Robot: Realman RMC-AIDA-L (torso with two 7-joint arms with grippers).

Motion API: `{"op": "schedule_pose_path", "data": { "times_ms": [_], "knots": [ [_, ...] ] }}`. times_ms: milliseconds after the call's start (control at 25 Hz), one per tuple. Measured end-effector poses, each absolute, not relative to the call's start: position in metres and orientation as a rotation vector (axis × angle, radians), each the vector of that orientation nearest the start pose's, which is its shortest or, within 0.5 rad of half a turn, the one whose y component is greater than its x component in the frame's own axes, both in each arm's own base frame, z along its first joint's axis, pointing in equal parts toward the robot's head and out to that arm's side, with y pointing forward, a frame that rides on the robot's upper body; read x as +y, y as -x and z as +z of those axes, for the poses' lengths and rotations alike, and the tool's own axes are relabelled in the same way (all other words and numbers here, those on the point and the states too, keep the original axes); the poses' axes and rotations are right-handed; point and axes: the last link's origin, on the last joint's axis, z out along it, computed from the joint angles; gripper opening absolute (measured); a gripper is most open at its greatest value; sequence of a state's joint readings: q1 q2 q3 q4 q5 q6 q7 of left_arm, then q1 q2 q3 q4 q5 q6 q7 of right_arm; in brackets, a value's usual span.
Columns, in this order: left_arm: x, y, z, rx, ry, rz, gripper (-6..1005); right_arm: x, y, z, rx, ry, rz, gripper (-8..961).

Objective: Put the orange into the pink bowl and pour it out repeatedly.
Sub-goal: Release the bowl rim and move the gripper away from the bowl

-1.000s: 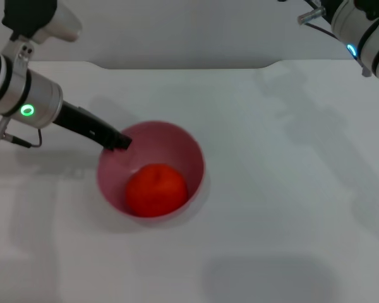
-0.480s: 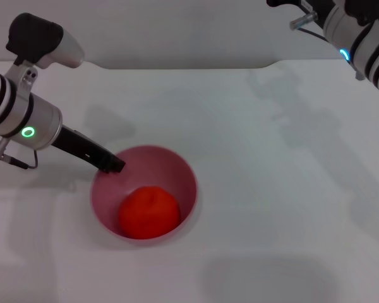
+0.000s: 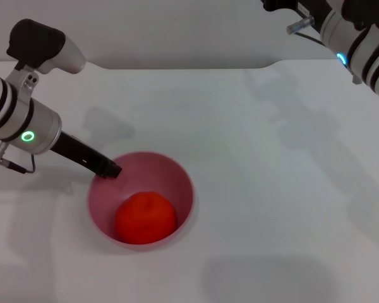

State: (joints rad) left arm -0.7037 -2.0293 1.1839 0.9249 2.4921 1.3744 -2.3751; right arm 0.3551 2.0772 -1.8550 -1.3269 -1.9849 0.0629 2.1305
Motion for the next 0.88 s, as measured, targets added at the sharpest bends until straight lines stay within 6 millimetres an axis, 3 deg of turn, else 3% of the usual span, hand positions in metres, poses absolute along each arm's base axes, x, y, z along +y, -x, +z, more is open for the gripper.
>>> {"op": "schedule_pose_path", "data": {
  "times_ms": [400, 560, 680, 800, 880],
  "knots": [
    [0.387, 0.226, -0.005, -1.134, 2.562, 0.308, 120, 0.397, -0.126, -0.001, 0.334, 1.884, 0.592, 586],
    [0.389, 0.217, -0.002, -1.116, 2.572, 0.267, 138, 0.396, -0.128, -0.001, 0.343, 1.881, 0.59, 586],
    [0.389, 0.203, 0.005, -1.073, 2.592, 0.24, 358, 0.396, -0.13, 0.0, 0.349, 1.877, 0.589, 586],
    [0.39, 0.187, 0.016, -1.025, 2.614, 0.165, 462, 0.396, -0.132, 0.002, 0.353, 1.864, 0.59, 586],
    [0.391, 0.17, 0.027, -0.969, 2.641, 0.012, 530, 0.396, -0.133, 0.003, 0.355, 1.854, 0.589, 586]
  ]
}}
